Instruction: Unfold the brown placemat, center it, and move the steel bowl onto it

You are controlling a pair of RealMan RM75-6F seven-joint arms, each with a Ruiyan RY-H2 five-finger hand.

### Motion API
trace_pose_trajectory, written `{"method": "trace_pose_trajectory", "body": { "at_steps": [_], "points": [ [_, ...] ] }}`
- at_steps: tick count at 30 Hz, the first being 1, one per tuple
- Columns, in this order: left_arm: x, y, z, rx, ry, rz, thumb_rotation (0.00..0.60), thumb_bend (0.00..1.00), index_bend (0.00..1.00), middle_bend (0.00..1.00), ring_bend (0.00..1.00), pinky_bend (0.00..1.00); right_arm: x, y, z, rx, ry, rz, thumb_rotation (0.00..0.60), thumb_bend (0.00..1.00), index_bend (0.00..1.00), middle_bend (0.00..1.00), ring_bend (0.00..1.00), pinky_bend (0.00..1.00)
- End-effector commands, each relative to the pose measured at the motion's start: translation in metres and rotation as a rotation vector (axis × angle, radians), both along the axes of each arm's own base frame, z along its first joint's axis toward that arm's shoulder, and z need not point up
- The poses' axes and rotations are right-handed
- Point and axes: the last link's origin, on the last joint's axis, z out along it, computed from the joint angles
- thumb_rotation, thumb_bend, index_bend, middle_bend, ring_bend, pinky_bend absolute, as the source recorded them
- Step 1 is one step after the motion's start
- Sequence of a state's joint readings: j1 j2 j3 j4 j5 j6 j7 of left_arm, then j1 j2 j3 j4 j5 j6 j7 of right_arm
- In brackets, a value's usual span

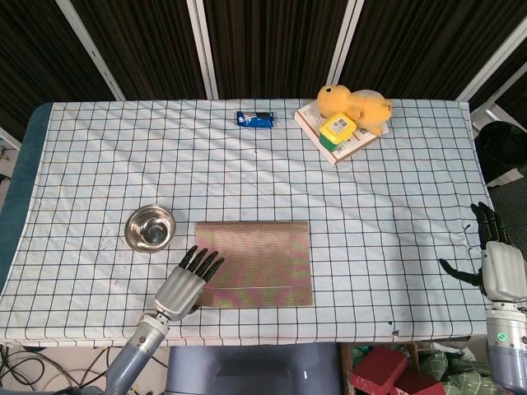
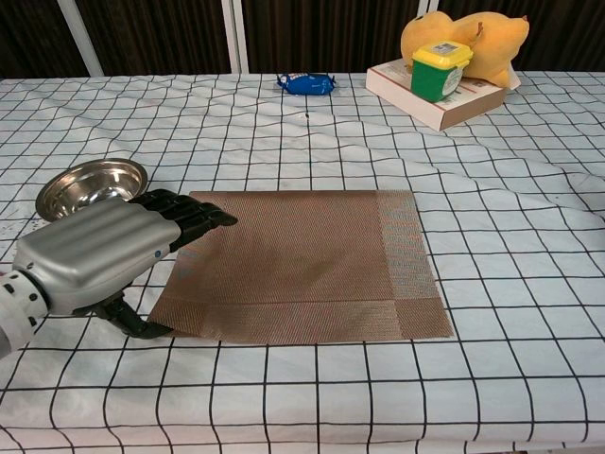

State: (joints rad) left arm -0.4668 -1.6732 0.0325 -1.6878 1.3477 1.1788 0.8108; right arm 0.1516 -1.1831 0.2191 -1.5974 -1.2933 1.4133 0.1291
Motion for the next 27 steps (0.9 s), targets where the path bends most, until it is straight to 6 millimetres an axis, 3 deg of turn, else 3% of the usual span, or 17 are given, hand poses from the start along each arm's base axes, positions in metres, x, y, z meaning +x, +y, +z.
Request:
{"method": "trace_pose_trajectory", "body": {
  "at_steps": [1,27],
  "points": [
    [0.0001,0.0,0.0002,-0.001,-0.001,0.001,0.6,0.18,0.01,0.04,0.0,0.04,-0.0001,0.0,0.0,0.0,0.0,0.0,0.6,0.1,0.0,0.0,0.0,0.16],
    [-0.0085,-0.0011,-0.0026,-0.014,0.039,0.011,0.6,0.18,0.05,0.04,0.0,0.04,-0.0002,0.0001,0.0006,-0.001,-0.001,0.0,0.6,0.11,0.0,0.0,0.0,0.16]
  ]
}}
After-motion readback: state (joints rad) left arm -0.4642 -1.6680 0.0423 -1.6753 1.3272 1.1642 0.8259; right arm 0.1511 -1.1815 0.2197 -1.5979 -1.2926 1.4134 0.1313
